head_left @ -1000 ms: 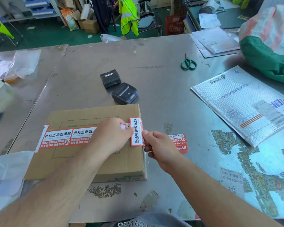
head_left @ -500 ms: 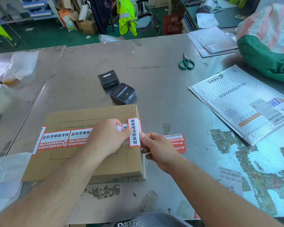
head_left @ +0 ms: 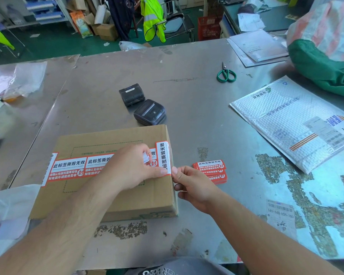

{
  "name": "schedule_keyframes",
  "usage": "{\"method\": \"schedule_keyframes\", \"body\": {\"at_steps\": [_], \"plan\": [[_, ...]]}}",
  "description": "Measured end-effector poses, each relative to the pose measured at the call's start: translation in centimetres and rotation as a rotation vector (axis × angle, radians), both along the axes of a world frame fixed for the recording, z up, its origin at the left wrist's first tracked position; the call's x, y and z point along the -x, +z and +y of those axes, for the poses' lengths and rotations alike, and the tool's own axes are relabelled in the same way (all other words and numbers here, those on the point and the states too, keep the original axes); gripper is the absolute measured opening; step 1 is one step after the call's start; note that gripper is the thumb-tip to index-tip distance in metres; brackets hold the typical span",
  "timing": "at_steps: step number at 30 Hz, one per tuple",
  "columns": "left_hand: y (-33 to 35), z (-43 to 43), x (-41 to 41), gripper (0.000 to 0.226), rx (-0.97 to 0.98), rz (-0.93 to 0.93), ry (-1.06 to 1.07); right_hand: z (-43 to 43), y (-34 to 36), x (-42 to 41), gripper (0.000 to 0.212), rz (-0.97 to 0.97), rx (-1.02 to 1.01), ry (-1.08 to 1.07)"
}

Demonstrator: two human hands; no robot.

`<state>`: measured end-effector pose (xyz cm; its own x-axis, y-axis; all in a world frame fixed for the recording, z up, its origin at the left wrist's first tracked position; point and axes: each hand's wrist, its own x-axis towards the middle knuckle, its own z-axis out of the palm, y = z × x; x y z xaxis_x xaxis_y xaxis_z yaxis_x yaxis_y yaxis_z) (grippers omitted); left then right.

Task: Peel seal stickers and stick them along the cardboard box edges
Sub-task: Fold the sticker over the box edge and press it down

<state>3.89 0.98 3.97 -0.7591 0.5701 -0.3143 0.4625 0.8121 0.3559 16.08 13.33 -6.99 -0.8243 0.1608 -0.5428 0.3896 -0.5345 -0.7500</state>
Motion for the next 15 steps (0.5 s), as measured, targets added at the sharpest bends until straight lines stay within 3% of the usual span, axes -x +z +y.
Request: {"method": "schedule_keyframes", "body": {"at_steps": [10,15], "plan": [[-0.3,0.5,0.0,0.041,-0.042,0.031,0.082,0.0,0.5,0.9,0.053,-0.018,0.050,-0.041],[-0.2,1.2,1.4,0.050,0.060,0.145,0.067,0.3,0.3,1.0,0.042,-0.063,0.042,-0.034]]}}
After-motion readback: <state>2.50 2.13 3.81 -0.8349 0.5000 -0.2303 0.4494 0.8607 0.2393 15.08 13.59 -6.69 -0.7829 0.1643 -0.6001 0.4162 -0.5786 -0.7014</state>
